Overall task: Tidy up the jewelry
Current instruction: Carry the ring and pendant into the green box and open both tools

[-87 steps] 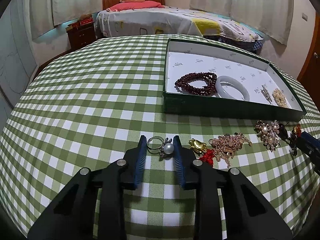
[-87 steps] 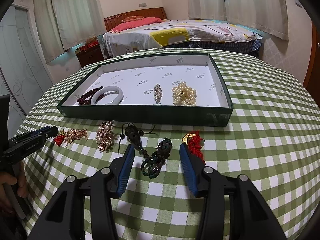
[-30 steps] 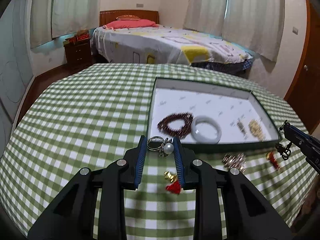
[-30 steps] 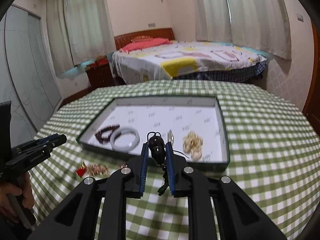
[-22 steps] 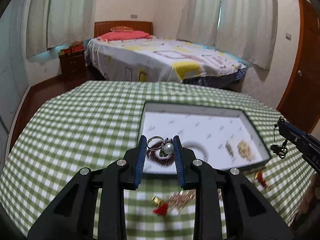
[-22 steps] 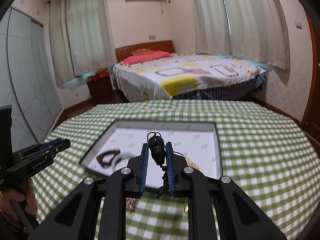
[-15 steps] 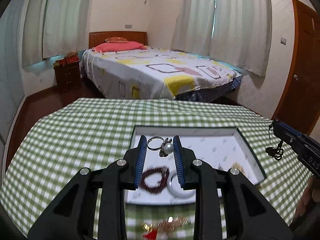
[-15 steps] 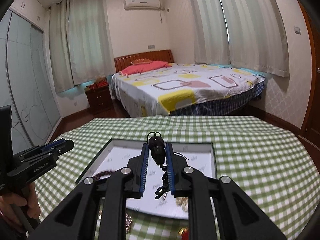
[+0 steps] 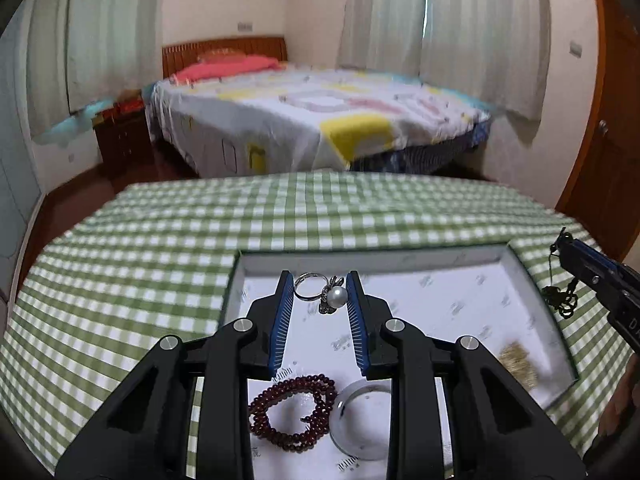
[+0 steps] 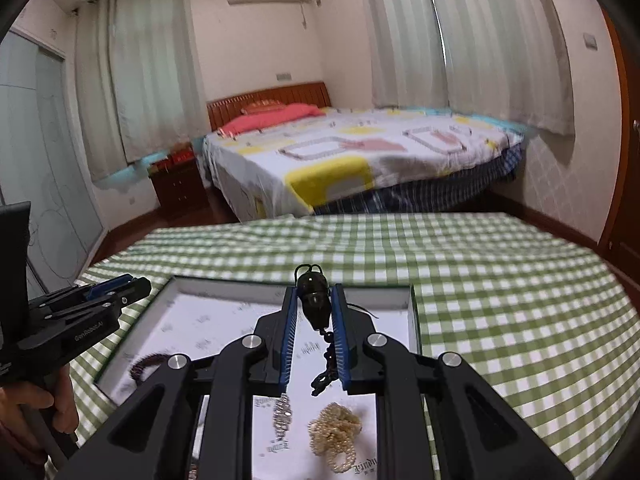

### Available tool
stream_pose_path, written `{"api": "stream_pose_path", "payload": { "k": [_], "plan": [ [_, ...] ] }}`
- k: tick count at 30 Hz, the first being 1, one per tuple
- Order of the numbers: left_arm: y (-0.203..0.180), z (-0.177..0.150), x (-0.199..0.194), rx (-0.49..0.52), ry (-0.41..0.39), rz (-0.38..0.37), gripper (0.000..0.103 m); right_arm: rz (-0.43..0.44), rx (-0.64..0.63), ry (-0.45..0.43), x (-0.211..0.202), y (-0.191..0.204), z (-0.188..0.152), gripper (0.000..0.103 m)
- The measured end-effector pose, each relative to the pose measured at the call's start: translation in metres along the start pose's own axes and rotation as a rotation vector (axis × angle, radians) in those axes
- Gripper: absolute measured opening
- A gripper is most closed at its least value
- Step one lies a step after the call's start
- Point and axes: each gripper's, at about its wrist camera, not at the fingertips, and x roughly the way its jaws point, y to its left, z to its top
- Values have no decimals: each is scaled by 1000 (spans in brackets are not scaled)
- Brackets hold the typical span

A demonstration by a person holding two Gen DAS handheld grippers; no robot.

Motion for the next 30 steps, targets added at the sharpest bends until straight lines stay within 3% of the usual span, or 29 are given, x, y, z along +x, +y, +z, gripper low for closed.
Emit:
{"api": "stream_pose_path", "payload": {
  "k": [7, 16, 23, 26, 30],
  "plan": [
    [6, -8, 54, 4, 135, 36, 27, -18, 2, 144, 44, -12, -18, 18],
    [9, -13, 79, 7, 259, 29, 27, -37, 10, 256, 66, -20, -27, 18],
    [5, -12, 82, 28, 279, 41, 30, -41, 14, 291, 71, -21, -28, 18],
    [3, -9, 81, 24, 269, 41, 48, -38, 28, 292, 70, -23, -28, 19],
    [1, -8, 82, 21, 267, 38, 49, -33, 33, 294, 71, -23, -28, 19]
  ]
}}
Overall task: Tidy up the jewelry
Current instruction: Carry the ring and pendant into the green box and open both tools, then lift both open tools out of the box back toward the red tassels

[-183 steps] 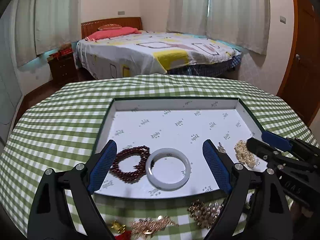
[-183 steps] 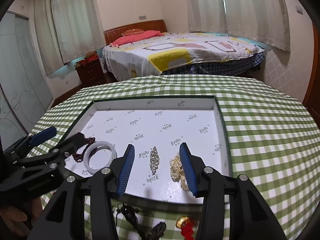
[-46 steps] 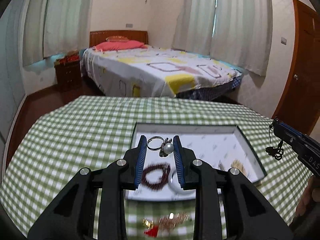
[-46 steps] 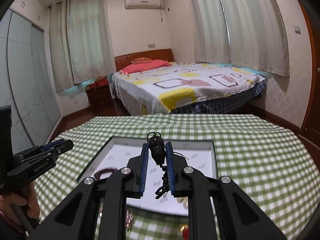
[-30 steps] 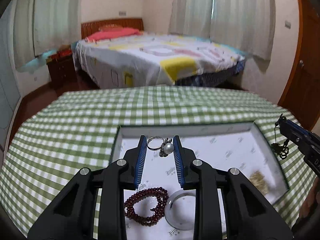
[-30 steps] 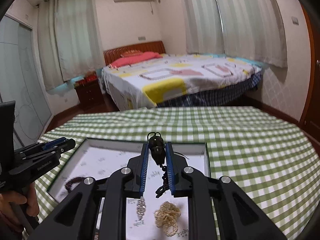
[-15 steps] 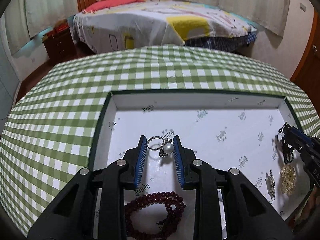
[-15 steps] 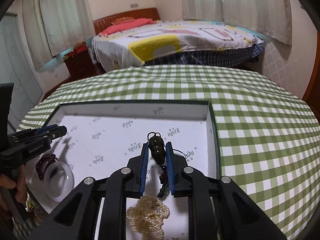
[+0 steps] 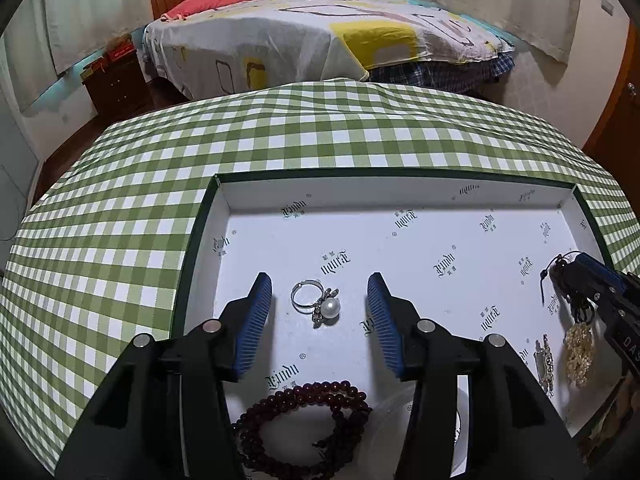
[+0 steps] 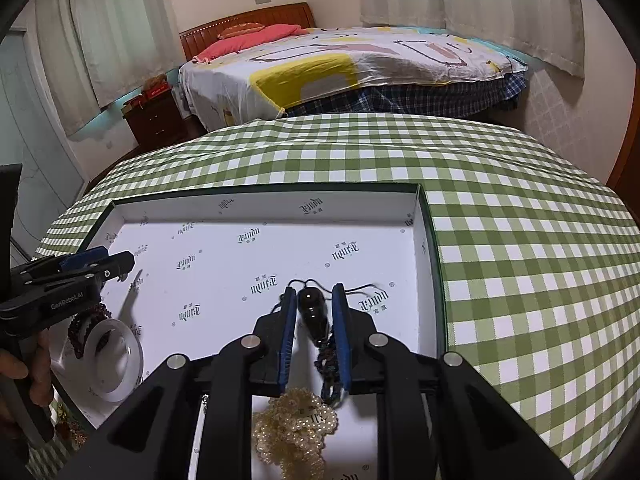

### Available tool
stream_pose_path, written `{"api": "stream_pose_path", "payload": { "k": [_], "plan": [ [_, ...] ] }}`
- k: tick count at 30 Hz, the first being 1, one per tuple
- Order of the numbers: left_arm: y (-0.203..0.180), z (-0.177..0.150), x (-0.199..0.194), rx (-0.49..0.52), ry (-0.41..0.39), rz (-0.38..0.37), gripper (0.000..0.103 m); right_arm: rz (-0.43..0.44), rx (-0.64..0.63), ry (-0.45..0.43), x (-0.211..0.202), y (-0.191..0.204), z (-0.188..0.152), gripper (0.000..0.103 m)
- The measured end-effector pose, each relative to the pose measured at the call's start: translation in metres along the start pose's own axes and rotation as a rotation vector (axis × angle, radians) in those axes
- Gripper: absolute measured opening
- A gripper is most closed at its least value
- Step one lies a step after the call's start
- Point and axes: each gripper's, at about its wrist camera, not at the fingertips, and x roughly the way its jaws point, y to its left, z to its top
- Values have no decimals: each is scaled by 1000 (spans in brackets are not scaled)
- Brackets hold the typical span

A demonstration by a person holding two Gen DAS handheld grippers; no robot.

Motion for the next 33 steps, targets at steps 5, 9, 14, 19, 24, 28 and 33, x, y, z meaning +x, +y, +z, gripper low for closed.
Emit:
{"api": "stream_pose_path", "payload": {
  "k": [5, 9, 14, 19, 24, 28, 33],
  "plan": [
    [1, -1, -3, -4, -11, -4, 54, 4, 6, -7, -1, -2, 0, 21],
    [3, -2, -9, -10, -40, -13, 61, 4, 7, -24, -4, -4, -1, 24],
    [7, -6, -21, -24, -81, -21, 67, 2, 13, -57, -14, -4, -1, 26],
    [16, -8, -44, -56, -139, -46, 68, -3, 18, -110, -35, -3, 1, 32],
    [26, -14, -80, -72, -230, -43, 68, -11, 19, -157, -58, 2, -3, 33],
    [35, -26, -107, -90, -281, -39, 68, -12, 28, -181, -74, 4, -11, 34],
    [45, -42, -131, -120, -320, -25, 68, -26, 17, -190, -87, 10, -26, 35]
  ]
}}
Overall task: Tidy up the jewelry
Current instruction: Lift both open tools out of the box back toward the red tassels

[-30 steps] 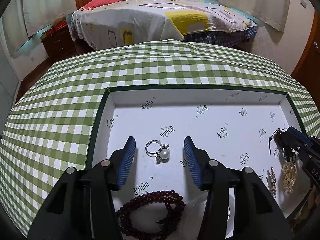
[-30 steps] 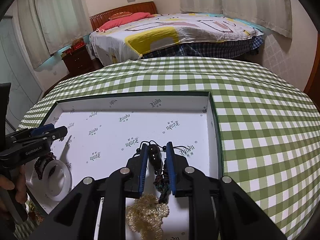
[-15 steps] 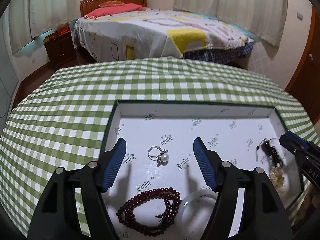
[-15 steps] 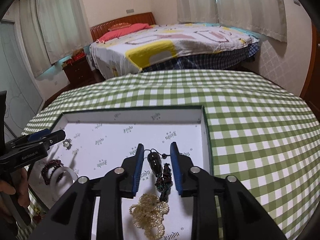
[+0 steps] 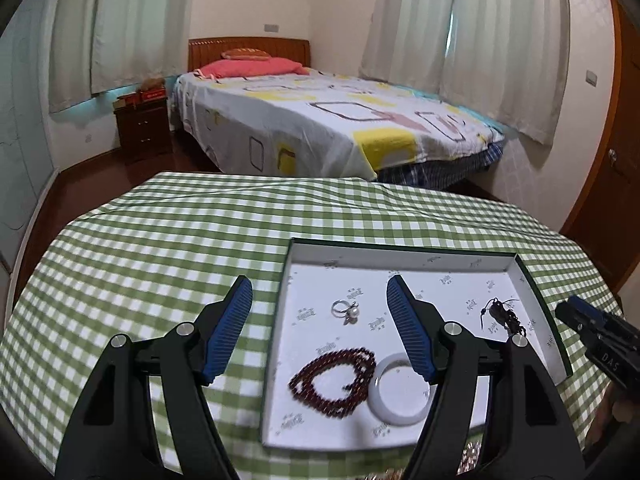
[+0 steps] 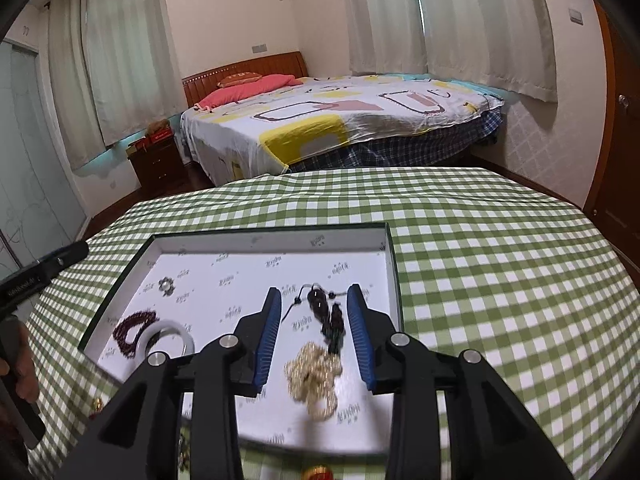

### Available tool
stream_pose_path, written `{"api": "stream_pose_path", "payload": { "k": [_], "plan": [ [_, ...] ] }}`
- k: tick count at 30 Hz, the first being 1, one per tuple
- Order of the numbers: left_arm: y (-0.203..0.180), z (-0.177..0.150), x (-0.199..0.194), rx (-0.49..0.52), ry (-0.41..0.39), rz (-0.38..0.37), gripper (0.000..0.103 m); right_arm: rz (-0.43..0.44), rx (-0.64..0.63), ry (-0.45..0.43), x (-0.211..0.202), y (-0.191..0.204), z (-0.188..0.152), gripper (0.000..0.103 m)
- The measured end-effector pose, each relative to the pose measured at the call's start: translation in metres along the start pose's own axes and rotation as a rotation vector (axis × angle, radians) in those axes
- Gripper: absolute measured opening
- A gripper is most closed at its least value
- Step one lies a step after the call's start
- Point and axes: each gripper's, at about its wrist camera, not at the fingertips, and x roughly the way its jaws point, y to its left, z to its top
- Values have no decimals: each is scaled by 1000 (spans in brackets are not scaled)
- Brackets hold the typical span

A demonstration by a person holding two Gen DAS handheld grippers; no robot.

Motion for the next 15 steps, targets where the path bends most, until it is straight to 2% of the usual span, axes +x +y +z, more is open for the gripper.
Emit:
{"api": "stream_pose_path", "payload": {
  "k": [6, 15],
  "plan": [
    [10, -16, -24, -31, -10, 25, 68, -6, -8, 10, -15, 3, -20, 38],
    [13, -67, -46, -34, 48, 40, 68, -11, -8, 32, -31, 5, -52, 38]
  ]
}}
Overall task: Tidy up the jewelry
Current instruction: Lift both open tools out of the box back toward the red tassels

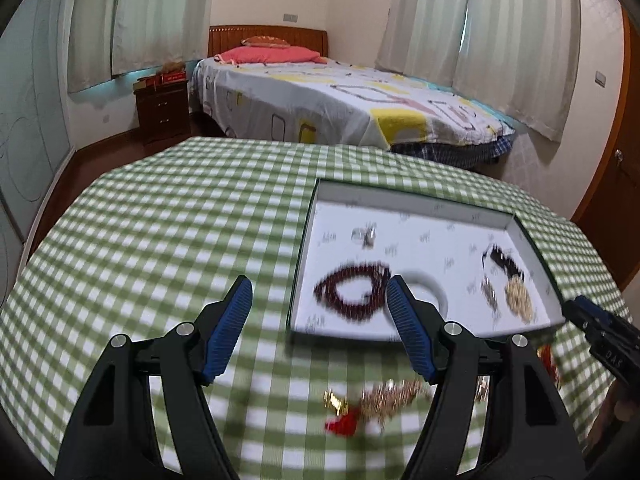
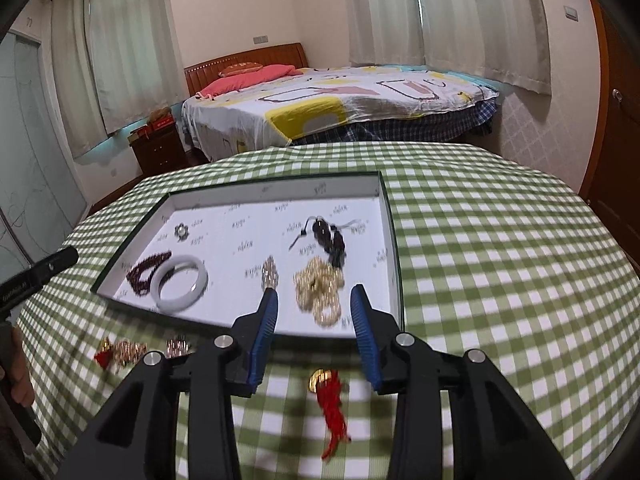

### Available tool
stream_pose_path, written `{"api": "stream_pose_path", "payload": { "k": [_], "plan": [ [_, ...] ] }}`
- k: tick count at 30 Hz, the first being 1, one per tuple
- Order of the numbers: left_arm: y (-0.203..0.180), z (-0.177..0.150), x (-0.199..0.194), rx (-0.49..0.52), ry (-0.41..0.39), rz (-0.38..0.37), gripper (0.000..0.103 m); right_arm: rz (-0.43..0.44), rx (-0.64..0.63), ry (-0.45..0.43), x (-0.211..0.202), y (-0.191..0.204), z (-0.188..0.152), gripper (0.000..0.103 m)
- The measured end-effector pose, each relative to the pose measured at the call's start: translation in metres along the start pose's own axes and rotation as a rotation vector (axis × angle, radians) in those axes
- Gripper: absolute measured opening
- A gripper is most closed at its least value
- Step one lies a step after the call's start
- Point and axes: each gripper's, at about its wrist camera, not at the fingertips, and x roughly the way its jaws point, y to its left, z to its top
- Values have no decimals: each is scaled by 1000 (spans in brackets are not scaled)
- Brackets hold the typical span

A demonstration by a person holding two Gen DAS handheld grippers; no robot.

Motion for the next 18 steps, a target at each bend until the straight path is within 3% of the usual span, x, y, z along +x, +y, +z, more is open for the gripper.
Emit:
{"api": "stream_pose_path", "payload": {
  "k": [10, 18],
  "plan": [
    [6, -53, -3, 18, 79, 25, 68, -10, -8, 48, -6, -2, -39, 38],
    [5, -70, 2, 26, 116, 27, 65, -6, -9, 67, -4, -2, -52, 38]
  ]
}}
